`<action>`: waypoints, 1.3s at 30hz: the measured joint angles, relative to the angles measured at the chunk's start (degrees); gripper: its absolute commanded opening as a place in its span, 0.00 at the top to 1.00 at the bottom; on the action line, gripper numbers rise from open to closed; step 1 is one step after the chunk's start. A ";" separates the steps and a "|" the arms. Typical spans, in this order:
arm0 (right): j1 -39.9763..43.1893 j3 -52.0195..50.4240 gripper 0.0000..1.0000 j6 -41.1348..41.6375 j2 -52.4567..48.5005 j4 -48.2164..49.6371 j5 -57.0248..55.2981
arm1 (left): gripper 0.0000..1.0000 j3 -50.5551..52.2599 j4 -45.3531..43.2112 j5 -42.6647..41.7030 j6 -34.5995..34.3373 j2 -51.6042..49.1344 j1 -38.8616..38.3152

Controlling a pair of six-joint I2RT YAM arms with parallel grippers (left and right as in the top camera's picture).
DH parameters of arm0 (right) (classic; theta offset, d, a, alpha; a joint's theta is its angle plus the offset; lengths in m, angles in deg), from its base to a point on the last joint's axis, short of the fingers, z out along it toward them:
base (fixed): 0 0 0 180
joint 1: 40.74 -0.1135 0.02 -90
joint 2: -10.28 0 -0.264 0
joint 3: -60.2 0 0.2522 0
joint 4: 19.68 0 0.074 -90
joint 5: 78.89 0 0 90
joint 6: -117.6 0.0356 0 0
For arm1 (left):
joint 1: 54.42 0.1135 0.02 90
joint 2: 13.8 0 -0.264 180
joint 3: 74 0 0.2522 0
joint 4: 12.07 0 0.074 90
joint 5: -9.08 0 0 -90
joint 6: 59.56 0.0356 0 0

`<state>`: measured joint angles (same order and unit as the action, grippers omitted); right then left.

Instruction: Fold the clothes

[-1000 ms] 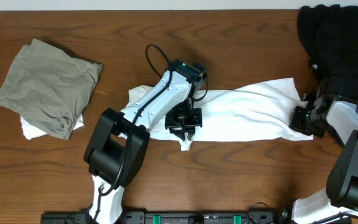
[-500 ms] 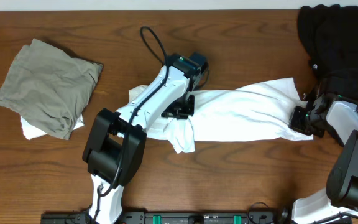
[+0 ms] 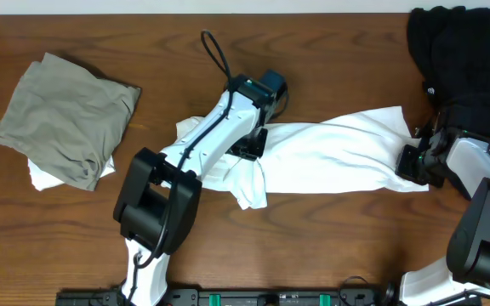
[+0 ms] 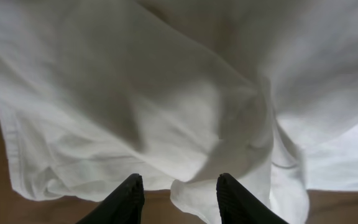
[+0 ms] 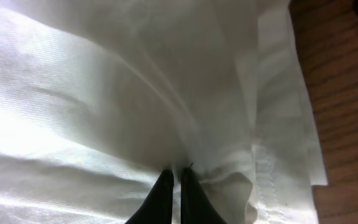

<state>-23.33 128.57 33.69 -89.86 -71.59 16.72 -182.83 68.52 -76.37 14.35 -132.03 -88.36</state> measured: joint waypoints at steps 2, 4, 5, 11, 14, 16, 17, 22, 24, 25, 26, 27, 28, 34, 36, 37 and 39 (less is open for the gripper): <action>0.00 0.00 0.94 0.02 0.00 0.00 0.00 | 0.59 0.55 -0.20 -0.26 1.38 0.00 -0.59; 0.00 0.00 0.94 0.00 0.00 -0.04 0.00 | 0.59 0.87 -0.50 -0.42 2.75 0.00 -1.25; 0.00 0.00 0.94 0.00 0.00 -0.11 -0.02 | 0.59 0.94 -0.70 -0.63 3.43 0.00 -1.57; 0.00 0.00 0.94 0.02 0.00 -0.46 -0.02 | 0.59 0.98 -2.34 -4.22 7.19 0.00 -2.19; 0.00 0.02 0.94 0.02 0.00 -0.79 -0.04 | 0.59 1.20 -3.32 -4.79 7.87 0.00 -2.19; 0.00 0.02 0.94 0.00 0.00 -0.83 -0.04 | 0.59 1.55 -3.85 -4.90 8.28 0.00 -2.19; 0.00 0.02 0.94 0.00 0.00 -0.83 -0.04 | 0.59 1.66 -4.00 -5.03 8.46 0.00 -2.19; 0.00 0.02 0.94 0.02 0.02 -1.07 -0.04 | 0.59 1.79 -4.35 -5.27 8.68 0.00 -2.19; 0.00 0.02 0.94 0.00 0.02 -1.22 -0.04 | 0.59 1.79 -4.37 -5.29 8.68 0.00 -2.16; 0.00 0.02 0.94 0.00 0.02 -1.22 -0.04 | 0.59 1.79 -4.37 -5.29 8.68 0.00 -2.16; 0.00 0.02 0.94 0.00 0.02 -1.25 -0.04 | 0.59 1.79 -4.37 -5.31 8.68 0.00 -2.12; 0.00 0.02 0.94 0.00 0.02 -1.25 -0.04 | 0.59 1.79 -4.37 -5.31 8.68 0.00 -2.10; 0.00 0.02 0.94 0.02 0.02 -1.25 -0.02 | 0.59 1.79 -4.37 -5.31 8.68 -0.02 -2.05; 0.00 0.02 0.94 0.00 0.02 -1.25 -0.02 | 0.60 1.79 -5.11 -5.49 8.92 -0.04 -1.14; 0.00 0.02 0.94 0.00 0.02 -1.29 -0.04 | 0.60 1.79 -5.60 -5.51 8.96 -0.07 -0.61; 0.00 0.02 0.93 0.00 0.02 -1.36 -0.04 | 0.60 1.79 -5.81 -5.51 9.07 -0.07 -0.20; 0.00 0.02 0.93 0.00 0.02 -1.46 -0.04 | 0.60 1.79 -5.90 -5.51 9.09 -0.07 0.59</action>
<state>-23.33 128.59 33.69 -89.83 -73.05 16.67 -181.03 62.62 -81.88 23.44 -132.10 -87.77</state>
